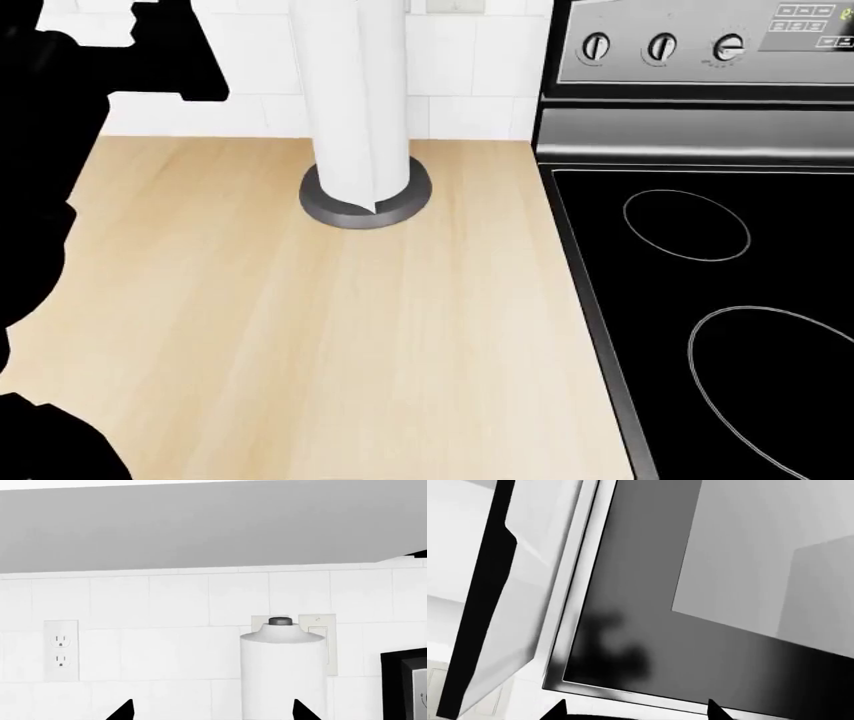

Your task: Pick the brussel sprout, cherry from the counter and place them in the cabinet. Then close the cabinet.

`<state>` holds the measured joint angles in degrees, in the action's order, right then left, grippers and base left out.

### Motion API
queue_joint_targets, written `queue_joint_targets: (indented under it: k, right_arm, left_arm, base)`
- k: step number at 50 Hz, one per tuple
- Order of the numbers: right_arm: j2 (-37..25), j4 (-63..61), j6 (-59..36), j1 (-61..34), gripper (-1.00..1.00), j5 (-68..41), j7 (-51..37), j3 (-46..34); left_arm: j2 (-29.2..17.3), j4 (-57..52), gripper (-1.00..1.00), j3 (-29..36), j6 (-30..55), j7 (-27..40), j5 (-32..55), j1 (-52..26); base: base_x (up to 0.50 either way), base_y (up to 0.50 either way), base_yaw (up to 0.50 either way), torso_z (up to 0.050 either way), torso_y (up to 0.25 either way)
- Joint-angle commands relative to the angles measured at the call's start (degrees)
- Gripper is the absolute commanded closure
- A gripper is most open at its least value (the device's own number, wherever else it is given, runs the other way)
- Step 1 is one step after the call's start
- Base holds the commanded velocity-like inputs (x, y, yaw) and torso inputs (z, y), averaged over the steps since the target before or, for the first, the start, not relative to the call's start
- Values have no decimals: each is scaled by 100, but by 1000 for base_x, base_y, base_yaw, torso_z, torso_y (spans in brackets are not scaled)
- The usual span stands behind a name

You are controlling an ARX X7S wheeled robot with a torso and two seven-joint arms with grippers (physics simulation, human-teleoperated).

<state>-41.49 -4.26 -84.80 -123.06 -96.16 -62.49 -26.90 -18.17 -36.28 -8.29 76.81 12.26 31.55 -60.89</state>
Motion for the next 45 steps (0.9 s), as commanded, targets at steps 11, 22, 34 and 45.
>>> queue_joint_targets:
  k: [11,22,34,45]
  right_arm:
    - [355,923,194,-1153,-100,2200,701,-572]
    - [863,971,367,-1048,-100,3378,1239,553]
    - [899,652,524,-1094,-100,3234,955,1074]
    - [1611,145,-124,-1191,-100,4368,1814,1799]
  left_arm:
    - [-16,34,-100,35,-35,53,58,-22]
    - [-22,56,-100,51,-77,74,83,-17]
    - [-47,49,-100,60,-106,106,106,13]
    - [-55,64,-100,72,-150,126,130,32]
  base:
    - [9,0,3,5,0]
    - [9,2,8,6,0]
    - [4,3,6,7,0]
    - [1,4,6,7,9]
